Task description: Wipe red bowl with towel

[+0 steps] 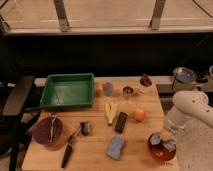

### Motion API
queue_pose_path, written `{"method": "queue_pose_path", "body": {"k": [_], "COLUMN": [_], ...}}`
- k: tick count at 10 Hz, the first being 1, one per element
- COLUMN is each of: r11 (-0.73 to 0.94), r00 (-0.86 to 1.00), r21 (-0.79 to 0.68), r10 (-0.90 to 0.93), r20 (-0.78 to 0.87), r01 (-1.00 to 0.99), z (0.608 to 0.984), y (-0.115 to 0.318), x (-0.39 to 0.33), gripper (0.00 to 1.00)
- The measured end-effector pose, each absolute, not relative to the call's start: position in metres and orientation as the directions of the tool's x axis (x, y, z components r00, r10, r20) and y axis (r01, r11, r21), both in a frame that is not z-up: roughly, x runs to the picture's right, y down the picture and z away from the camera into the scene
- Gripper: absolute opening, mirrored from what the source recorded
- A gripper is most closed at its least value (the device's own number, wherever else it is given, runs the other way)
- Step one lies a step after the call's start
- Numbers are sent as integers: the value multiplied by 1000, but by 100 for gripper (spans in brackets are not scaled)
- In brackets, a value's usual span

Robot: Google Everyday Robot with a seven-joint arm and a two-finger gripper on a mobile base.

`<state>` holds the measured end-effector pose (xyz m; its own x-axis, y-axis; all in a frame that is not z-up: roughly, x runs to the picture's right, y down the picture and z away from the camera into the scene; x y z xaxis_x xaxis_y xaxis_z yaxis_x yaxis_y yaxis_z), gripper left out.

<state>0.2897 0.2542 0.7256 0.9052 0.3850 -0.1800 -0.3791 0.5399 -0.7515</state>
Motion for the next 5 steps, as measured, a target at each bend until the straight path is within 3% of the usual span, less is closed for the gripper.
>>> {"method": "queue_pose_path", "body": {"k": [5], "r11": [501], "r00": [887], "r21": [-770], "r10": [428], "r20": [-175], "r01": [-394], "z": [700], "y": [301], "x": [284], "gripper": [0]}}
